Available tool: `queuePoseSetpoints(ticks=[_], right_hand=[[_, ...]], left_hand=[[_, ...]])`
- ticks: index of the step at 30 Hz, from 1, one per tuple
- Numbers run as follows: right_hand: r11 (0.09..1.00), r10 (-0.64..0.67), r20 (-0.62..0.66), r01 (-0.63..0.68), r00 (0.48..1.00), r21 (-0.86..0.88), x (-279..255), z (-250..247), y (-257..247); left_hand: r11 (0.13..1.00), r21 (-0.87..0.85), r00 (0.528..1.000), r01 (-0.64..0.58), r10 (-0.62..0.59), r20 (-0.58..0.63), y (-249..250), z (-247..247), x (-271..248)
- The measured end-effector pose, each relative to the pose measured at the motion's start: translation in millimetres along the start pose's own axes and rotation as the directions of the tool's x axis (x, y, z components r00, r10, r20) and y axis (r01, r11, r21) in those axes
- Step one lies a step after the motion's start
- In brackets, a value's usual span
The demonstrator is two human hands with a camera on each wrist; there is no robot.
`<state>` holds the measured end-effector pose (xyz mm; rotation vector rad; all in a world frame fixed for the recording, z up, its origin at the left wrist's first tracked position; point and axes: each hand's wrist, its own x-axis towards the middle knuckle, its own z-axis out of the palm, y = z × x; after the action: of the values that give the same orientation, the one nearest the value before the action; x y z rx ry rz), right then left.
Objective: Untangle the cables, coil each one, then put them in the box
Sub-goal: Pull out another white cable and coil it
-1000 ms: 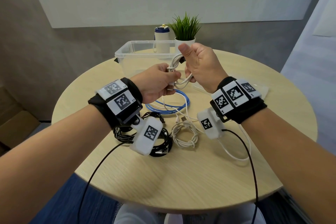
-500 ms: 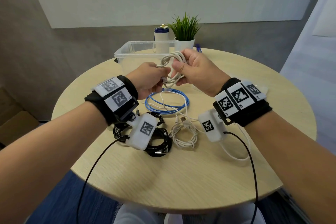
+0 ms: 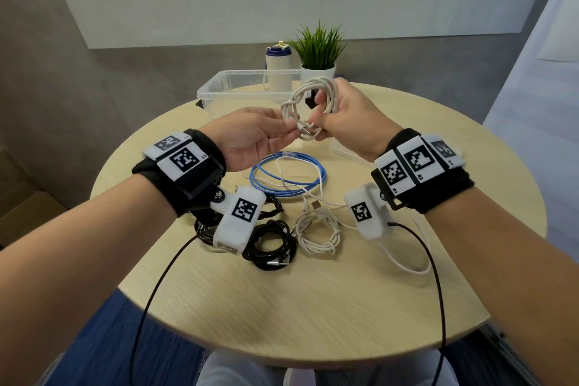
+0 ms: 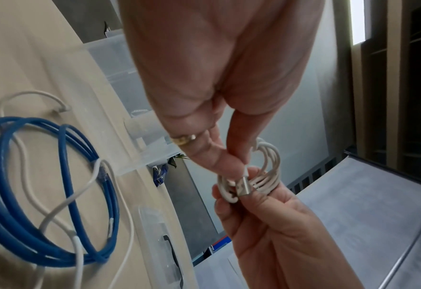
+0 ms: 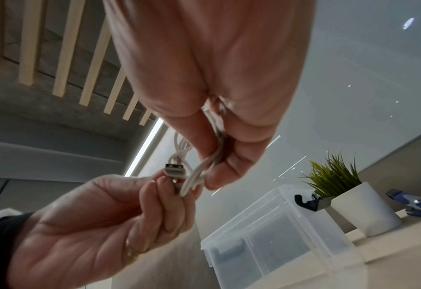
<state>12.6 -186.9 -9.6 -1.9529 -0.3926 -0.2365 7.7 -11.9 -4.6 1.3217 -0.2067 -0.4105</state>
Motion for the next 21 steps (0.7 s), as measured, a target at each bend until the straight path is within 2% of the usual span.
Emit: queuePoseSetpoints(ticks=[5,12,16,19,21], right_hand=[[0.995,0.073,0.017,-0.074,0.997,0.061,1,-3,-7],[0.951,0.184,0.200,-0.226,0.962,0.213,-8,-8,-16],[0.926,0.205,0.251,-0.271,0.946,0.263,-10,-9,-16],[0.915,0.201,0.268,-0.278,0.942,0.292,-11,-9,-15],[0.906,0.185,0.291,-0.278,0.938,0.318,-10,-9,-14]], left_hand=[[0.999,0.007,0.999,-0.032,0.032,0.025,0,2,0],[0.982,0.148,0.993,-0.121,0.118,0.024,-10,3,1],[0.969,0.187,0.987,-0.160,0.156,0.033,-12,6,1],[0.970,0.177,0.986,-0.166,0.169,-0.002,-13,10,2],[0.964,0.209,0.981,-0.167,0.184,-0.065,-11,12,3]])
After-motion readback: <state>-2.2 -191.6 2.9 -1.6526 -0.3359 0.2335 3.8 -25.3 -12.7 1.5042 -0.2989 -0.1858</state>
